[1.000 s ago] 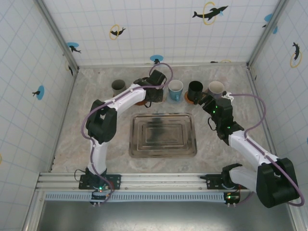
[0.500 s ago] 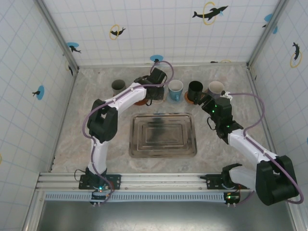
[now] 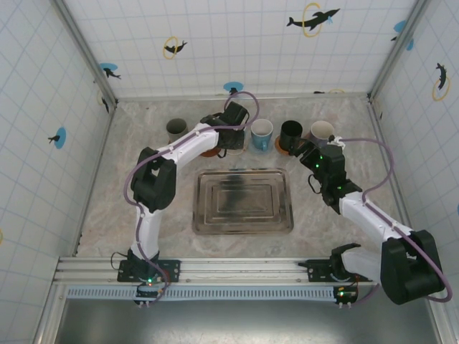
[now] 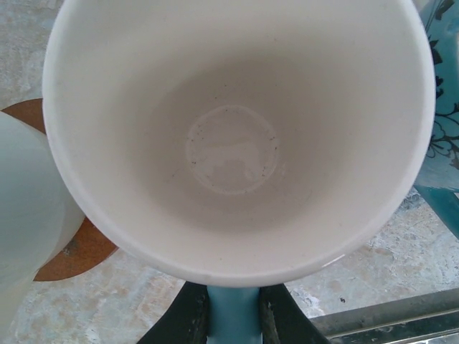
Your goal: Place the cup by the coaster
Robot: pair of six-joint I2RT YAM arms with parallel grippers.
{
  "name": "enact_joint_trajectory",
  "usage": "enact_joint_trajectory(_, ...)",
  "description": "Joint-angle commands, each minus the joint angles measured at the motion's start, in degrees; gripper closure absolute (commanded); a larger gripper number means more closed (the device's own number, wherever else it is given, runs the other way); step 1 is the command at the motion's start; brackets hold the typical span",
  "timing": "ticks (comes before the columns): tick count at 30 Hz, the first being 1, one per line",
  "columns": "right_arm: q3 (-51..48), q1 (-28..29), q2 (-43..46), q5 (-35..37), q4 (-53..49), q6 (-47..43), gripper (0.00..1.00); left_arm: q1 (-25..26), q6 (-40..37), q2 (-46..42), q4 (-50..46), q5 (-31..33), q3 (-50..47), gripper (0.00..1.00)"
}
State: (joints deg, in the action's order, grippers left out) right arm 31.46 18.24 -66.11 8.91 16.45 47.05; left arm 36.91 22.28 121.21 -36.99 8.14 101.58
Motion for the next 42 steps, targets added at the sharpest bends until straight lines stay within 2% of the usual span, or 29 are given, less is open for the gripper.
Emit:
enact_joint_trajectory(1, 3.6, -0.3, -0.7, -0.2, 1.7, 0.0, 0.02, -0.8, -0.9, -0.4, 1.3, 1.6, 1.9, 1.0)
enact_joint_trajectory(42, 4.2, -0.3, -1.3, -1.5, 1.2, 0.2, 0.02, -1.0, -0.1, -0.8, 2.4, 0.0, -1.1, 1.0)
